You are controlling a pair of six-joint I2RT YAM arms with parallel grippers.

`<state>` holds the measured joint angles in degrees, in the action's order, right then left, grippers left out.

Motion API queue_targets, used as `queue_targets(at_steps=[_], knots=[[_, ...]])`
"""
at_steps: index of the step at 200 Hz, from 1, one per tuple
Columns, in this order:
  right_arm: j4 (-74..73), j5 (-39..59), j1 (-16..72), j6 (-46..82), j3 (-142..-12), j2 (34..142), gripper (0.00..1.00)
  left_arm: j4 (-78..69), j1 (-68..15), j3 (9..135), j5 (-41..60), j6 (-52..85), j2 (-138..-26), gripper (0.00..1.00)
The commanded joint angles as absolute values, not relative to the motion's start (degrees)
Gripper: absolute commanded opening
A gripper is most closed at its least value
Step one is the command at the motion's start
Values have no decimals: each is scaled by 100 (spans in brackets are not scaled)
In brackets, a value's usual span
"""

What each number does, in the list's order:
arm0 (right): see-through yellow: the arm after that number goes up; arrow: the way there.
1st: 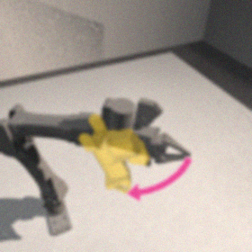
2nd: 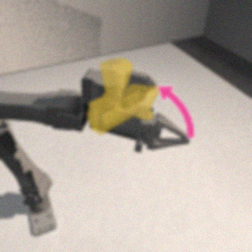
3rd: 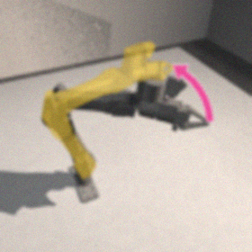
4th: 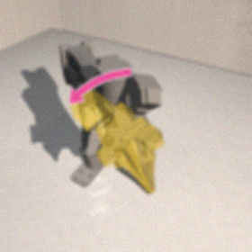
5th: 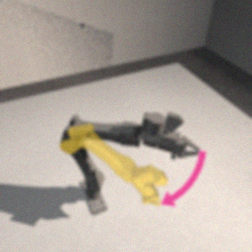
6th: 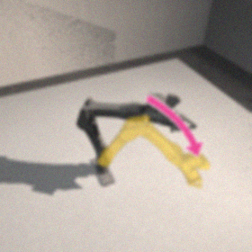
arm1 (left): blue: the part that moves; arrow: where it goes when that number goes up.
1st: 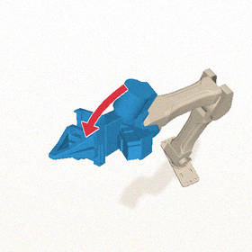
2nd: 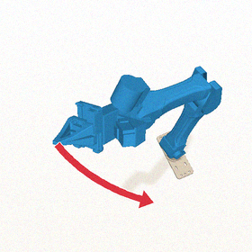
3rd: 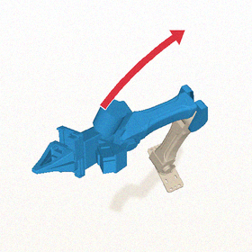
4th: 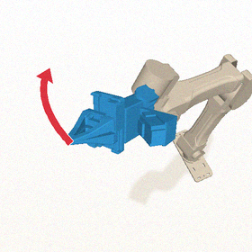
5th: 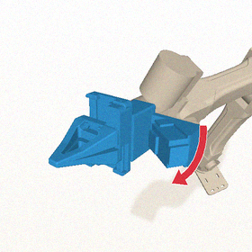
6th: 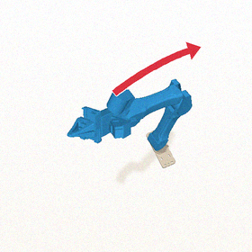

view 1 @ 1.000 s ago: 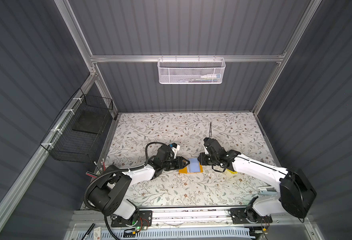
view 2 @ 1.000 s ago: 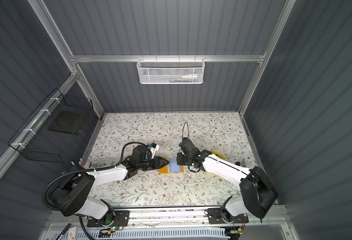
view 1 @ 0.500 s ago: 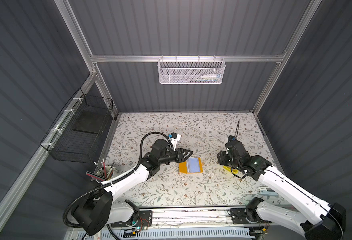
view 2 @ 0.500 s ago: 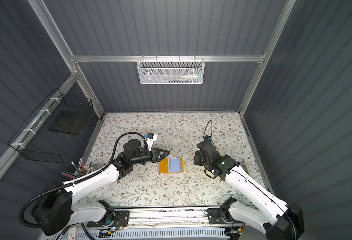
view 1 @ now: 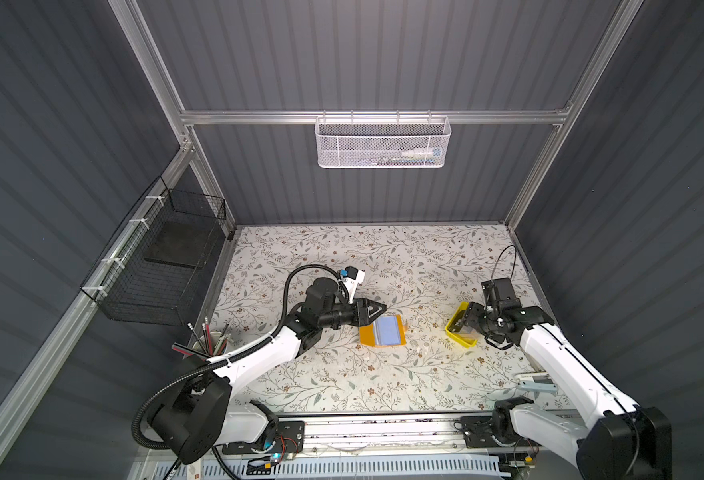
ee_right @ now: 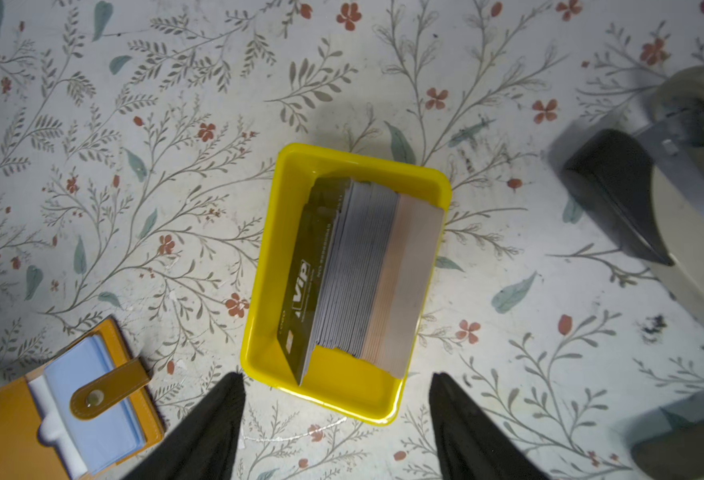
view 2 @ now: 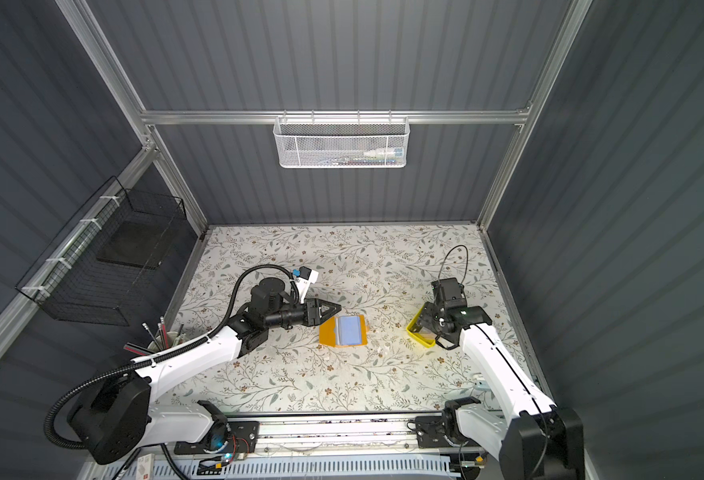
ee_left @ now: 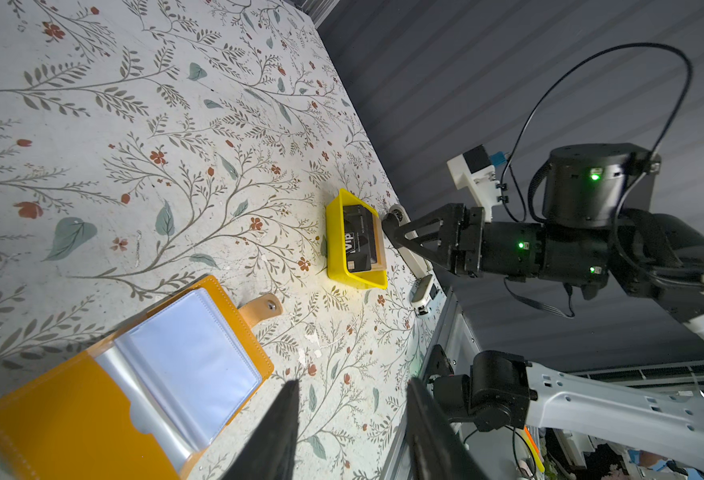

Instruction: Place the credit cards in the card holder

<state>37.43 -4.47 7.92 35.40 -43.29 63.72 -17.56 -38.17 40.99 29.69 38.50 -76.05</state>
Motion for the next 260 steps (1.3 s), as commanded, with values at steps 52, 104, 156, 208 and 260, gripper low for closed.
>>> queue_targets(at_steps=[52,104,156,208,260], knots=[[3266,66,169,3119,-4288,7214,89,-1691,-3832,4112,3022,3743,-7905,43],[2999,105,159,3065,-4238,7616,91,-1670,-3832,4120,3037,3727,-7967,43],[2641,279,151,2918,-4329,8052,84,-1638,-3832,4103,3018,3711,-7955,43],[2317,511,158,2677,-4538,8371,77,-1591,-3832,4076,2974,3700,-7910,42],[2068,727,246,2410,-5102,8961,76,-1548,-3832,4079,2946,3743,-7865,42]])
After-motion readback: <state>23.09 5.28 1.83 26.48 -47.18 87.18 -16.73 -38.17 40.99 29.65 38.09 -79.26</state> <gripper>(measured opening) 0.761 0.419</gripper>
